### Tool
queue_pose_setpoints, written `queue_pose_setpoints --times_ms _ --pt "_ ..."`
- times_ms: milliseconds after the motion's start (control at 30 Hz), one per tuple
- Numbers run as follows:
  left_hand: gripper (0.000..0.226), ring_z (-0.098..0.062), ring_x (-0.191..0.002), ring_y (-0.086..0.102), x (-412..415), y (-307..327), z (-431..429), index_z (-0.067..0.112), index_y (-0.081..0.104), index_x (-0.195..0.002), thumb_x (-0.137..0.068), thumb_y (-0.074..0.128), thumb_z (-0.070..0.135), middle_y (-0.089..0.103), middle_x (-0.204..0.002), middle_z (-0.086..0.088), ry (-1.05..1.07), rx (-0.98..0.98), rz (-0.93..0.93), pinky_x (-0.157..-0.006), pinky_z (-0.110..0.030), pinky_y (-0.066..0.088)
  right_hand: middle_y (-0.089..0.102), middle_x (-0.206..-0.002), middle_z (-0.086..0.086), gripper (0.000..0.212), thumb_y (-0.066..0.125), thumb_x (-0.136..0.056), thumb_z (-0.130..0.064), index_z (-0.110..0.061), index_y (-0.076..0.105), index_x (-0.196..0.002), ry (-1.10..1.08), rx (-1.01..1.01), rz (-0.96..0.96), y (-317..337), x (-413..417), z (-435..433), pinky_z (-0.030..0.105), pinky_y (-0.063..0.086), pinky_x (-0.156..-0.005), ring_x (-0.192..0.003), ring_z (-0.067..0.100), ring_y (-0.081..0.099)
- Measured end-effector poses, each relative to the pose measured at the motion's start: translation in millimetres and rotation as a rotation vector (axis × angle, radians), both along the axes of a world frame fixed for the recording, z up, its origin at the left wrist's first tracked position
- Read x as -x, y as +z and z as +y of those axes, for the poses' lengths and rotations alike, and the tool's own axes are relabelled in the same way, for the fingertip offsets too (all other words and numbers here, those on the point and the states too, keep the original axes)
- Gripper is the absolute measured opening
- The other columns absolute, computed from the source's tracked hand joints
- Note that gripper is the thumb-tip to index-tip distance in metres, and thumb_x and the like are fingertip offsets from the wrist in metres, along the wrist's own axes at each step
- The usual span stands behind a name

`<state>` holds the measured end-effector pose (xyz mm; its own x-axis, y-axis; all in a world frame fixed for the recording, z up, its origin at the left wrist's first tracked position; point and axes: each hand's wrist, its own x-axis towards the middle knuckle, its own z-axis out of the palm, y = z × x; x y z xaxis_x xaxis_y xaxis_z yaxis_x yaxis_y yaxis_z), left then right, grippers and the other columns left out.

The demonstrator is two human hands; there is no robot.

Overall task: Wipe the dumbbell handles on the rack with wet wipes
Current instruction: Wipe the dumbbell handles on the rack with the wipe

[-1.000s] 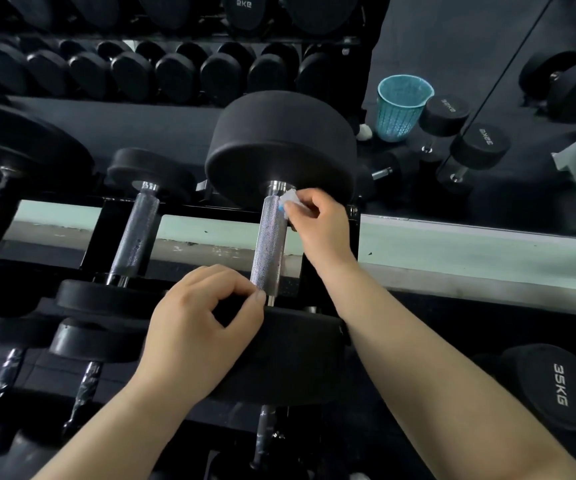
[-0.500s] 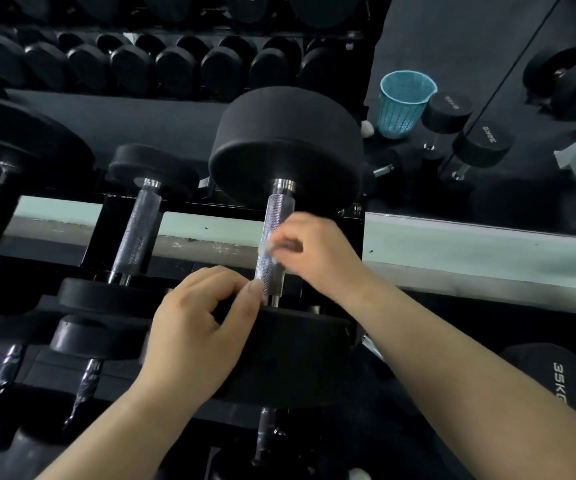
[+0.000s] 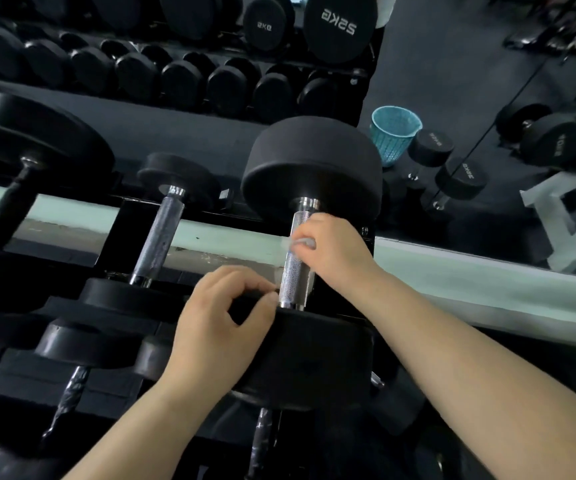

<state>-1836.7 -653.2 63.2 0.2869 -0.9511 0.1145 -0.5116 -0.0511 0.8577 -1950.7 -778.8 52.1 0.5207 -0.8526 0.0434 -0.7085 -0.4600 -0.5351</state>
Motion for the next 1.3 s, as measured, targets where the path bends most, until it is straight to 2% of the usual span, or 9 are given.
queue_pose_setpoints --times_ms 133,300,467,667,767,900,1067,1200,1300 --pt "0.016 -0.001 -0.084 0.054 -6 -9 4 0.035 0.055 -0.063 -0.069 0.047 0.047 0.058 -0.093 0.02 -0.024 0.028 0.058 -0.07 -0.009 0.04 0.057 -0.093 0.008 0.018 0.054 -0.086 -0.01 -0.004 0.069 -0.094 -0.163 0.055 -0.045 2 -9 -11 0.025 0.035 -0.07 -0.09 0.025 0.057" --pt "0.013 -0.002 -0.08 0.056 -9 -16 3 0.038 0.054 -0.063 -0.071 0.045 0.043 0.061 -0.089 0.017 -0.05 0.095 0.105 -0.07 -0.01 0.041 0.064 -0.1 0.008 0.017 0.059 -0.082 -0.009 -0.007 0.07 -0.094 0.432 -0.198 0.303 9 3 15 0.032 0.043 -0.087 -0.096 0.02 0.057" --pt "0.019 0.001 -0.08 0.057 -11 -20 1 0.028 0.06 -0.065 -0.073 0.047 0.04 0.06 -0.089 0.019 -0.065 0.123 0.11 -0.071 -0.005 0.04 0.058 -0.093 0.003 0.013 0.062 -0.08 -0.009 -0.007 0.07 -0.091 0.481 -0.31 0.347 11 16 13 0.021 0.041 -0.08 -0.087 0.009 0.051" --pt "0.018 0.004 -0.081 0.056 -10 -20 1 0.03 0.061 -0.074 -0.073 0.046 0.038 0.06 -0.089 0.022 -0.059 0.127 0.115 -0.073 -0.002 0.038 0.051 -0.073 -0.017 0.009 0.065 -0.077 -0.005 -0.007 0.073 -0.083 0.285 -0.281 0.098 -4 33 20 0.006 0.035 -0.067 -0.07 -0.005 0.049" --pt "0.019 0.003 -0.08 0.056 -10 -19 2 0.034 0.058 -0.059 -0.074 0.046 0.036 0.06 -0.087 0.021 -0.053 0.136 0.12 -0.073 -0.002 0.038 0.047 -0.073 -0.019 0.011 0.066 -0.077 -0.005 -0.007 0.073 -0.086 0.276 -0.266 0.015 -4 25 21 0.008 0.036 -0.069 -0.07 -0.003 0.049" --pt "0.014 0.004 -0.081 0.057 -9 -18 2 0.042 0.056 -0.066 -0.073 0.046 0.036 0.061 -0.086 0.024 -0.045 0.145 0.123 -0.073 -0.001 0.037 0.057 -0.083 0.001 0.014 0.062 -0.081 -0.008 -0.007 0.072 -0.09 0.313 -0.211 0.135 -3 22 18 0.022 0.039 -0.072 -0.077 0.008 0.048" --pt "0.014 0.004 -0.081 0.057 -9 -18 2 0.041 0.056 -0.065 -0.073 0.045 0.036 0.062 -0.087 0.022 -0.042 0.144 0.135 -0.072 -0.001 0.038 0.052 -0.08 -0.006 0.019 0.055 -0.079 -0.011 -0.005 0.071 -0.087 -0.146 0.185 -0.236 -4 16 -1 0.008 0.036 -0.067 -0.072 -0.002 0.05" --pt "0.014 0.001 -0.08 0.057 -10 -19 2 0.04 0.056 -0.066 -0.074 0.045 0.036 0.061 -0.087 0.019 -0.046 0.139 0.129 -0.072 -0.003 0.038 0.061 -0.093 0.019 0.022 0.053 -0.081 -0.002 -0.002 0.069 -0.096 -0.164 0.317 -0.02 -8 -13 -14 0.032 0.048 -0.069 -0.081 0.031 0.061" --pt "0.014 0.001 -0.08 0.057 -11 -20 1 0.04 0.056 -0.066 -0.074 0.045 0.036 0.061 -0.088 0.019 -0.041 0.145 0.129 -0.072 -0.003 0.038 0.055 -0.116 0.013 0.029 0.043 -0.091 -0.009 -0.006 0.061 -0.112 -0.173 0.21 0.193 -8 -12 -17 0.037 0.041 -0.082 -0.101 0.032 0.055"
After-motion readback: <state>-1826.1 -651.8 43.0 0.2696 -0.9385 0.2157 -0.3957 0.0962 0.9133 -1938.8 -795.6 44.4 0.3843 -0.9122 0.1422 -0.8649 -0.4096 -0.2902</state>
